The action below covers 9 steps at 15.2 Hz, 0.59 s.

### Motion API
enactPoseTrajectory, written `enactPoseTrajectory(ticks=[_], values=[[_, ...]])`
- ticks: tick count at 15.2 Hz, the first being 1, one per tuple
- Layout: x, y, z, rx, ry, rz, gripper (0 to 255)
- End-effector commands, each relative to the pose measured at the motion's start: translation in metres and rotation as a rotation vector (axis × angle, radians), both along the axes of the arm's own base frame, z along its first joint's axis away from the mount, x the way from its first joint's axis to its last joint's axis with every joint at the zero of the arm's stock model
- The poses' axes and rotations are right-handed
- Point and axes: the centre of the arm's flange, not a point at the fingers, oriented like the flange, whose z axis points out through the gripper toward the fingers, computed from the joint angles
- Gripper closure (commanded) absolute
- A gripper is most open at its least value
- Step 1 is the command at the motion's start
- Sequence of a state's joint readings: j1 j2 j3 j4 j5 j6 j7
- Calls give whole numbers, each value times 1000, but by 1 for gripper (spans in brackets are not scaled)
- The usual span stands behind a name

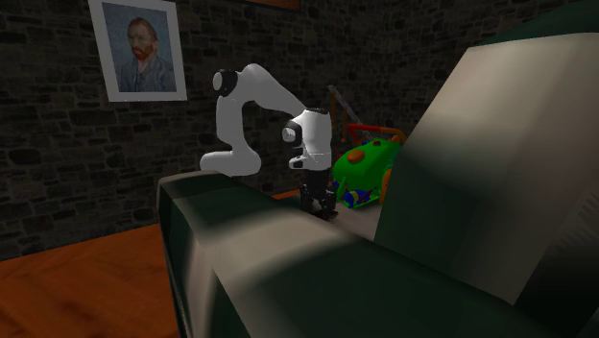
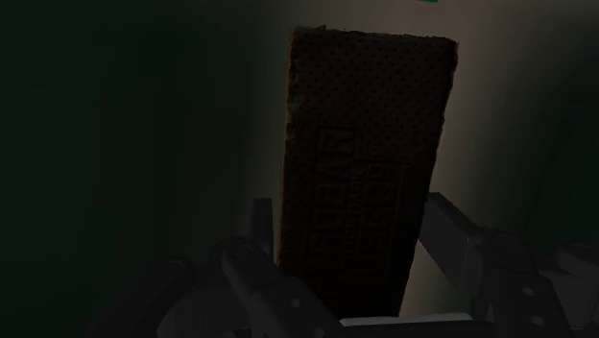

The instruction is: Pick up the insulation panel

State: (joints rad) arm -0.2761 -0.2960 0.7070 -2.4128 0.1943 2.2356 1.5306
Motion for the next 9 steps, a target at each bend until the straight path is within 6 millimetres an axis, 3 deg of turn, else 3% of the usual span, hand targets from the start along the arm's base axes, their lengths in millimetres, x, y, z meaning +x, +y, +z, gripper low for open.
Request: enactPoseTrajectory(ticks=[1, 9], values=[[0, 1, 10, 0, 0, 0, 255], [0, 1, 53, 0, 0, 0, 255]])
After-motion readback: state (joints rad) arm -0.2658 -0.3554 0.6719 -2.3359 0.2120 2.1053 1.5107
